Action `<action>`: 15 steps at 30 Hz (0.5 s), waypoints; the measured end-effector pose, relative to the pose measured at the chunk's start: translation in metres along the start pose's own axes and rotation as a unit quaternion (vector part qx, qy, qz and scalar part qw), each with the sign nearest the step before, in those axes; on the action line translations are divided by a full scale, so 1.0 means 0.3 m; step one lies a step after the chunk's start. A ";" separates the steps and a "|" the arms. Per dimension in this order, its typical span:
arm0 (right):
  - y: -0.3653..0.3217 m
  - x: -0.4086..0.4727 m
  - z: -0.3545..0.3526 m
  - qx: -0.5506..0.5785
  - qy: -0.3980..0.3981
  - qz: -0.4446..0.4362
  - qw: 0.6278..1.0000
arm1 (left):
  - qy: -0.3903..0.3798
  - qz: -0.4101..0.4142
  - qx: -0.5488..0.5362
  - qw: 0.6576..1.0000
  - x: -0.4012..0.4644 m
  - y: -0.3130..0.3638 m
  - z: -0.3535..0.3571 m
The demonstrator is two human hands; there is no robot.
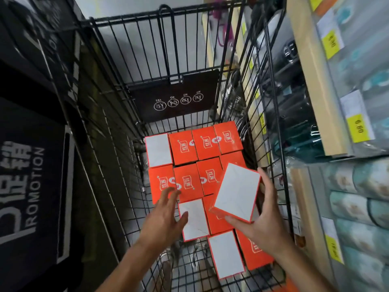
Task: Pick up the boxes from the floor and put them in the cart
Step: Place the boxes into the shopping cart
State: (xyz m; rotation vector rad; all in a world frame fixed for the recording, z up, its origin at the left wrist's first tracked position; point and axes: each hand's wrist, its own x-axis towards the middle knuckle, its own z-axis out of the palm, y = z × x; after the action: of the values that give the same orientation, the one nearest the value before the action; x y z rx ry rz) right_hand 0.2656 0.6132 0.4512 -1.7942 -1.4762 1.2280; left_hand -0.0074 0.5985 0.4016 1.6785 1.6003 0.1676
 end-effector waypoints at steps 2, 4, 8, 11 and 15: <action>-0.030 0.041 -0.002 -0.012 -0.007 -0.007 1.000 | 0.022 0.016 -0.009 1.000 0.009 -0.005 -0.080; -0.067 0.102 -0.006 -0.038 -0.008 -0.023 0.999 | 0.036 0.033 -0.015 0.999 0.019 -0.006 -0.145; -0.149 0.267 -0.029 -0.092 -0.048 -0.062 0.993 | 0.053 0.056 -0.035 0.996 0.034 -0.017 -0.213; -0.210 0.391 -0.052 -0.131 -0.082 -0.068 0.986 | 0.058 0.062 -0.042 0.995 0.029 -0.028 -0.233; -0.267 0.528 -0.101 -0.184 -0.119 -0.076 0.973 | 0.056 0.073 -0.058 0.994 0.017 -0.022 -0.242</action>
State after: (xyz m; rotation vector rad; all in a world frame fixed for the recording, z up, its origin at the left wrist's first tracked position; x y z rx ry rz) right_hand 0.2530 0.7905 0.4805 -1.7607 -2.0526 1.1828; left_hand -0.0544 0.6343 0.4446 1.7206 1.5183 0.4271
